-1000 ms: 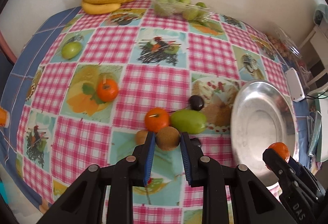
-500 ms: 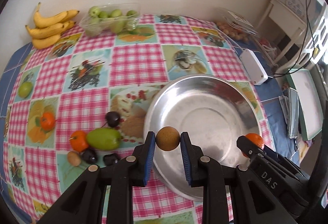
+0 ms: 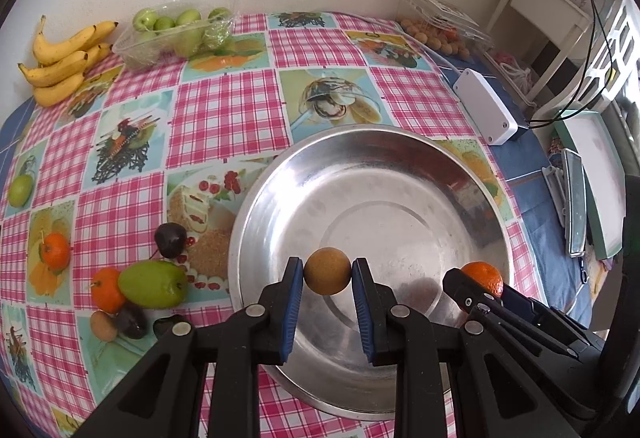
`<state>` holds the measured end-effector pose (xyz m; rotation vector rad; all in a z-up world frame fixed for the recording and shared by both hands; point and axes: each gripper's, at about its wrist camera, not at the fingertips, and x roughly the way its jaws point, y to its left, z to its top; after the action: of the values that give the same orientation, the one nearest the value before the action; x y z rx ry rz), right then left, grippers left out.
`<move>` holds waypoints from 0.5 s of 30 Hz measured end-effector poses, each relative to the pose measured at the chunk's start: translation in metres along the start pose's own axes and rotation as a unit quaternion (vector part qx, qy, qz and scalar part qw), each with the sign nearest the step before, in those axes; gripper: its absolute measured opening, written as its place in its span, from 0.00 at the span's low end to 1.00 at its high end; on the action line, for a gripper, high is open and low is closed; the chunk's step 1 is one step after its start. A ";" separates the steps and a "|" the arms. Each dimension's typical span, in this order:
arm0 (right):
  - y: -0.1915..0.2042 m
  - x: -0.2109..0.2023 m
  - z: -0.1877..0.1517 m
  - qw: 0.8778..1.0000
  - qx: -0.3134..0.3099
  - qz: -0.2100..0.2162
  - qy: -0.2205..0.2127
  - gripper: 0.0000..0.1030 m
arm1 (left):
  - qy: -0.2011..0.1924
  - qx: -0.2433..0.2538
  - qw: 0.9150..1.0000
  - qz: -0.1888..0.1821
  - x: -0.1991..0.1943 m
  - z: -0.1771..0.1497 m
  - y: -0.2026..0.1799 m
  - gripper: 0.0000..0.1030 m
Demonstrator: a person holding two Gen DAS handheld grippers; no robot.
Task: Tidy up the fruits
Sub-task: 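Carry the mandarin and the kiwi over the steel bowl with both grippers, then open the right gripper over the bowl while the left gripper releases the kiwi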
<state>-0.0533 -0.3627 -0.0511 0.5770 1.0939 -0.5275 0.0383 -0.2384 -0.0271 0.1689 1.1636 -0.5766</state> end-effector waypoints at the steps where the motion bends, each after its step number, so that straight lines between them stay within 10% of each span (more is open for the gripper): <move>1: 0.000 0.001 0.000 1.000 -0.001 -0.001 0.002 0.41 | 0.002 0.000 1.000 0.000 0.001 -0.001 0.000 0.26; 15: -0.001 0.011 -0.003 1.000 -0.002 -0.003 0.018 0.41 | 0.029 -0.005 1.000 0.000 0.014 -0.007 0.002 0.27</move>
<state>-0.0525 -0.3626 -0.0623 0.5826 1.1307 -0.5211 0.0375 -0.2389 -0.0431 0.1771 1.2220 -0.5684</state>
